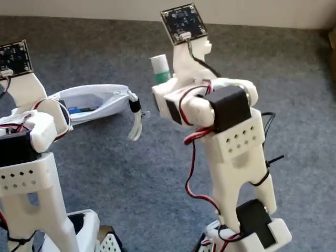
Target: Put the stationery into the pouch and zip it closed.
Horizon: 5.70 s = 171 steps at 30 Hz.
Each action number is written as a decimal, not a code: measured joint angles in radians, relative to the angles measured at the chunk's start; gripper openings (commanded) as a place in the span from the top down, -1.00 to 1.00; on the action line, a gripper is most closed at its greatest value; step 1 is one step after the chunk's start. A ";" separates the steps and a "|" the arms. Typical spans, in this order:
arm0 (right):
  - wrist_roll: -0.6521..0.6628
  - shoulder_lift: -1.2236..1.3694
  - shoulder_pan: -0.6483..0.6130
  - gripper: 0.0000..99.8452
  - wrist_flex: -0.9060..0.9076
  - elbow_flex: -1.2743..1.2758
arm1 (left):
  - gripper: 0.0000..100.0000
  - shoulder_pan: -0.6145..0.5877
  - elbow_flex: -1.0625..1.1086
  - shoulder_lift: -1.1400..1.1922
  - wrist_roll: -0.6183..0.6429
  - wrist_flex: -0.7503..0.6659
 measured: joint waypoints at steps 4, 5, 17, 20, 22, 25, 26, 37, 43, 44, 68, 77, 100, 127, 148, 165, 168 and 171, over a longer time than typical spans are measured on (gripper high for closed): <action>-0.029 -0.071 -0.061 0.99 -0.015 0.000 | 0.98 0.000 0.000 0.000 0.000 0.000; -0.031 -0.086 -0.074 0.99 -0.025 0.000 | 0.98 0.000 0.000 0.000 0.000 0.000; -0.037 -0.110 -0.192 0.99 -0.170 -0.002 | 0.98 0.000 0.000 0.000 0.000 0.000; -0.037 -0.115 -0.210 0.99 -0.249 0.029 | 0.98 0.000 0.000 0.000 0.000 0.000; -0.037 -0.118 -0.221 0.99 -0.330 0.092 | 0.98 0.000 0.000 0.000 0.000 0.000; -0.037 -0.121 -0.227 0.99 -0.477 0.236 | 0.98 0.000 0.000 0.000 0.000 0.000; -0.037 -0.121 -0.227 0.99 -0.532 0.293 | 0.98 0.000 0.000 0.000 0.000 0.000; -0.040 -0.123 -0.229 0.99 -1.048 0.713 | 0.98 0.000 0.000 0.002 0.000 0.000; -0.040 -0.146 -0.229 0.99 -1.280 0.873 | 0.98 0.000 0.000 0.002 0.000 0.000; -0.040 -0.150 -0.229 0.99 -1.321 0.902 | 0.98 0.000 0.000 0.002 0.000 0.000; 0.259 -0.169 -0.230 0.71 -1.959 1.350 | 0.98 0.000 0.014 0.002 0.000 0.000; 0.267 -0.206 -0.236 0.67 -1.961 1.389 | 0.98 0.003 0.014 0.002 0.000 0.000; 0.270 -0.453 -0.316 0.67 -1.958 1.602 | 0.98 0.002 0.014 0.002 0.000 0.000; 0.133 -0.951 -0.290 0.67 -1.134 1.560 | 0.98 0.000 0.044 -0.002 0.000 -0.002; 0.132 -0.571 -0.175 0.67 -1.622 1.657 | 0.98 0.000 0.044 -0.002 0.000 -0.002; 0.132 -0.405 -0.127 0.67 -1.823 1.657 | 0.98 0.000 0.044 -0.002 0.000 -0.002; 0.132 -0.405 -0.127 0.67 -1.832 1.657 | 0.98 0.000 0.044 -0.002 0.000 -0.002; 0.132 -0.405 -0.127 0.67 -1.832 1.657 | 0.98 0.000 0.044 -0.002 0.000 -0.002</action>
